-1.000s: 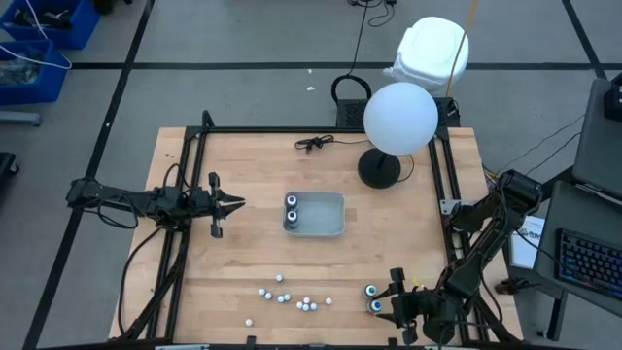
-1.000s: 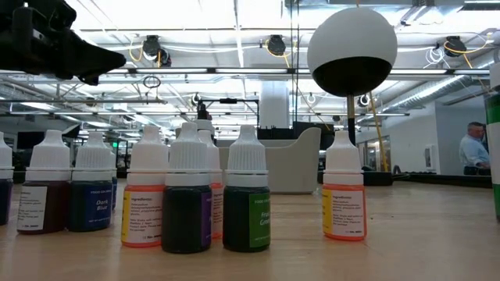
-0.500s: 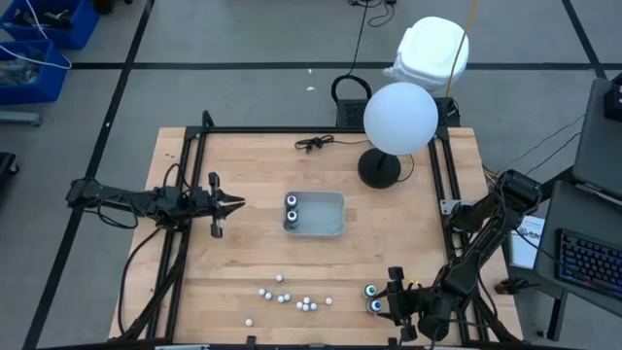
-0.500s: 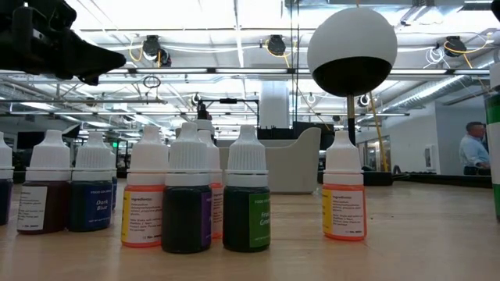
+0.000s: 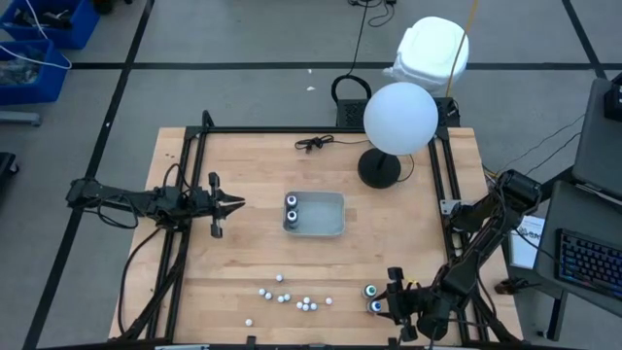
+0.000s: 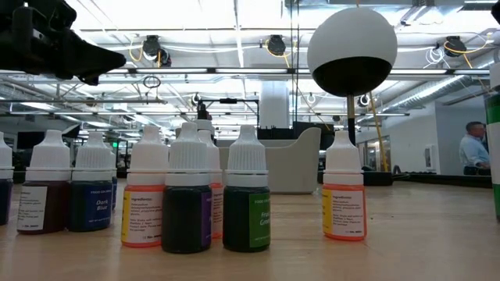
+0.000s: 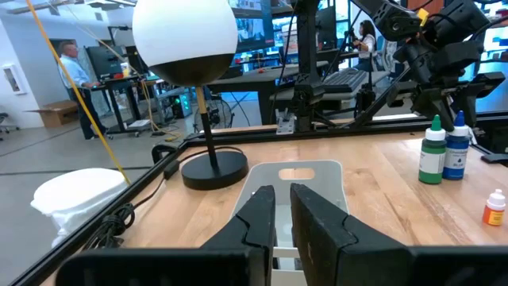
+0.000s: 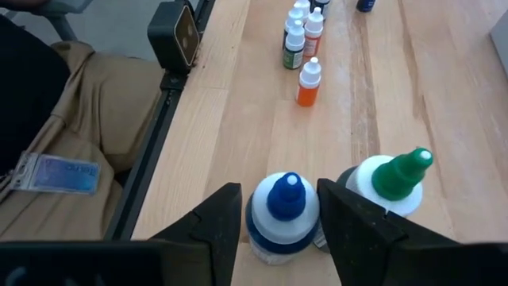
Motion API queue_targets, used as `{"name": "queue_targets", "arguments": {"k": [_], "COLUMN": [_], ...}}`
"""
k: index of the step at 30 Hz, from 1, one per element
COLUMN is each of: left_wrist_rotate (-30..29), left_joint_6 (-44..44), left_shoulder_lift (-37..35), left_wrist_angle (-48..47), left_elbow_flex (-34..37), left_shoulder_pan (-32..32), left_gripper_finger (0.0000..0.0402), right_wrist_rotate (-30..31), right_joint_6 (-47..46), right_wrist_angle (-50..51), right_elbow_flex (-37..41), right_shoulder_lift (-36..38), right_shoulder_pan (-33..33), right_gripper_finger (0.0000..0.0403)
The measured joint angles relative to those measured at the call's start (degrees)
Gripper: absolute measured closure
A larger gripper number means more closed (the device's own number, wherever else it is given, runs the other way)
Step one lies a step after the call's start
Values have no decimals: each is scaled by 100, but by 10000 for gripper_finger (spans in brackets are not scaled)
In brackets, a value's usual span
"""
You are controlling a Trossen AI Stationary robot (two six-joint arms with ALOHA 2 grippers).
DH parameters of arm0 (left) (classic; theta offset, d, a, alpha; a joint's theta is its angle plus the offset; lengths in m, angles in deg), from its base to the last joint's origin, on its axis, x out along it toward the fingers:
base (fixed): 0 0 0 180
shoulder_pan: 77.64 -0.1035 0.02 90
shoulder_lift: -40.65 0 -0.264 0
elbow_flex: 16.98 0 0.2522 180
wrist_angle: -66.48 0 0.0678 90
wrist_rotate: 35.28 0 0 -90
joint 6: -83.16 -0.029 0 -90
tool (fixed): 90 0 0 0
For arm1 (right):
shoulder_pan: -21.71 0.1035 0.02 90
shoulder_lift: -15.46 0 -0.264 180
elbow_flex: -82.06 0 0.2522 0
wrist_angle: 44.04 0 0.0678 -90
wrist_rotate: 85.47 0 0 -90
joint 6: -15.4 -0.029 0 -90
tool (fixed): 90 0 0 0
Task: Pick & Place food coloring
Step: Put the large blue food coloring bottle into the gray bin
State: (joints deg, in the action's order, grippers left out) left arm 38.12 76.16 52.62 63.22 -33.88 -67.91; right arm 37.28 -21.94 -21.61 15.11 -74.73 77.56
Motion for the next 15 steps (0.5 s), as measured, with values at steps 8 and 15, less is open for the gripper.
{"name": "queue_targets", "arguments": {"k": [8,15], "left_wrist_rotate": [0,0], "left_joint_6": [0,-25], "left_shoulder_lift": [0,0], "left_wrist_angle": [0,-2], "left_elbow_flex": [0,0], "left_shoulder_pan": [1,1], "left_gripper_finger": [350,350], "right_wrist_rotate": [-7,-96], "right_joint_6": [22,-227], "right_wrist_angle": [51,281], "right_elbow_flex": [0,-3], "right_shoulder_lift": [-2,-7], "right_shoulder_pan": [-39,-104], "right_gripper_finger": [264,274]}}
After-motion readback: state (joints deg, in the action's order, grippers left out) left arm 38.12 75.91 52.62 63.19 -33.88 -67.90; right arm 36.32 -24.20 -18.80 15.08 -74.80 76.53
